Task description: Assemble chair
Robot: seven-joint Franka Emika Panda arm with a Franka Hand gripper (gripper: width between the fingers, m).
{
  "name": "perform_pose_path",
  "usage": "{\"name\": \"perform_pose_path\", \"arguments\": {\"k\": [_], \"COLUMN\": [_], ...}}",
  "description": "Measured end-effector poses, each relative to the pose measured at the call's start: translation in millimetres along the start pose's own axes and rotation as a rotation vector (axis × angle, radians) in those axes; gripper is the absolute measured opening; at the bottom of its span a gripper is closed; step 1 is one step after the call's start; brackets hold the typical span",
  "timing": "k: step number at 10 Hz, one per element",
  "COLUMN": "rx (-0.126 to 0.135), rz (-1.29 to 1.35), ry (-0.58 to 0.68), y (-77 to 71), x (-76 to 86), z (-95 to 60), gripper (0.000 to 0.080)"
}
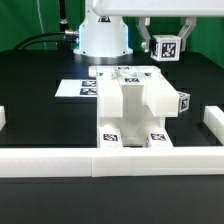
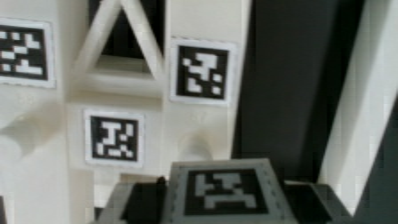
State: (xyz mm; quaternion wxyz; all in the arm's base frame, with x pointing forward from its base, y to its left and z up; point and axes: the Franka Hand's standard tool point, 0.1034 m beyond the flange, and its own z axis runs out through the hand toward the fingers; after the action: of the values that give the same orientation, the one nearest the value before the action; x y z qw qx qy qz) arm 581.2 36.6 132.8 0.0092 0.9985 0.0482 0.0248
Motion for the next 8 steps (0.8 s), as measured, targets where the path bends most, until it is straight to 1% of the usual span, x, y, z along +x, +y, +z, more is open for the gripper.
{"name": "perform_pose_path", "arguments": {"k": [3, 8], "rx": [-0.006, -0.009], "rz": [0.001, 0.002], "ry": [-0.016, -0.007], "y": [1.9, 2.7], "x": [-3.8, -1.7], "z": [9.3, 10.2], "gripper": [0.0282, 0.0282]}}
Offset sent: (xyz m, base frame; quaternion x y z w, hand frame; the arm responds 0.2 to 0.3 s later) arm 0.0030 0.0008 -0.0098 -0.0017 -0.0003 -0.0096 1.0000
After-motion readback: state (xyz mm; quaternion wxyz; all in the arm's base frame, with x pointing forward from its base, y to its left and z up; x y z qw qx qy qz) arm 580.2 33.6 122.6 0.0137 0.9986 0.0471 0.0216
